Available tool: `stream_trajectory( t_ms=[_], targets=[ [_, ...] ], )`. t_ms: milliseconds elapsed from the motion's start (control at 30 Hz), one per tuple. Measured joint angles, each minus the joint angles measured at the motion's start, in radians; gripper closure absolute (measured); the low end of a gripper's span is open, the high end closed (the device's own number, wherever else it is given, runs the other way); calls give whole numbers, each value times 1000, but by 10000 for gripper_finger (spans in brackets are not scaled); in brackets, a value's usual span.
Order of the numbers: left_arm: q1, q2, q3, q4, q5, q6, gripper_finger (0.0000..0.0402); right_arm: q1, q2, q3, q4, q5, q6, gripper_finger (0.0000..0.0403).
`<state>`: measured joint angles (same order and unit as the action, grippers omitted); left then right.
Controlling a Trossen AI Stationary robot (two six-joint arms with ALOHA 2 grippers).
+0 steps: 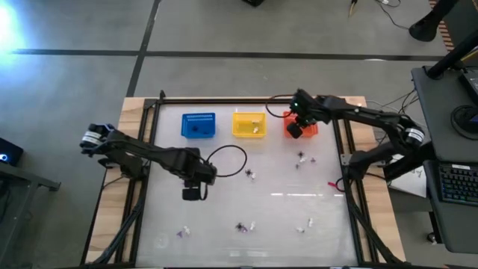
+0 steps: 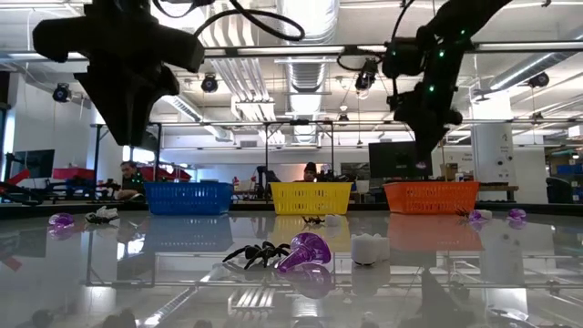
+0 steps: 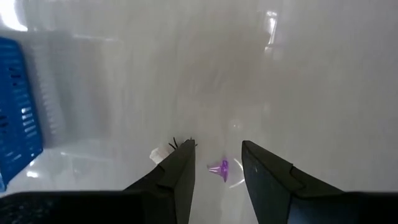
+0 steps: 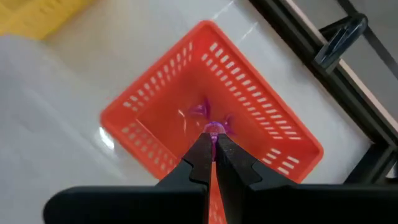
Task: Sort Halloween decoration
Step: Put the purple witch hat toy into the orange basket
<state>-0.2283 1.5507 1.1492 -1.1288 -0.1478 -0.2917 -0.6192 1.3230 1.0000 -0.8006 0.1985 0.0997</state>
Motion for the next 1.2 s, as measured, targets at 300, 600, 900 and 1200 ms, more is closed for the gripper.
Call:
stream_trajectory(
  t_ms=[300,600,900,1200],
  targets=[
    [0,52,0,-66,0,-3,287,-50,86,0,3,-124,-62,394],
    [0,52,0,-64,0,-20,287,-55,113,2,-1,-120,-84,391],
    [0,52,0,-56,0,-32,287,-55,113,3,2,-96,-84,336],
    [0,51,0,105,0,39,287,-55,104,3,3,-83,-84,287]
  ],
)
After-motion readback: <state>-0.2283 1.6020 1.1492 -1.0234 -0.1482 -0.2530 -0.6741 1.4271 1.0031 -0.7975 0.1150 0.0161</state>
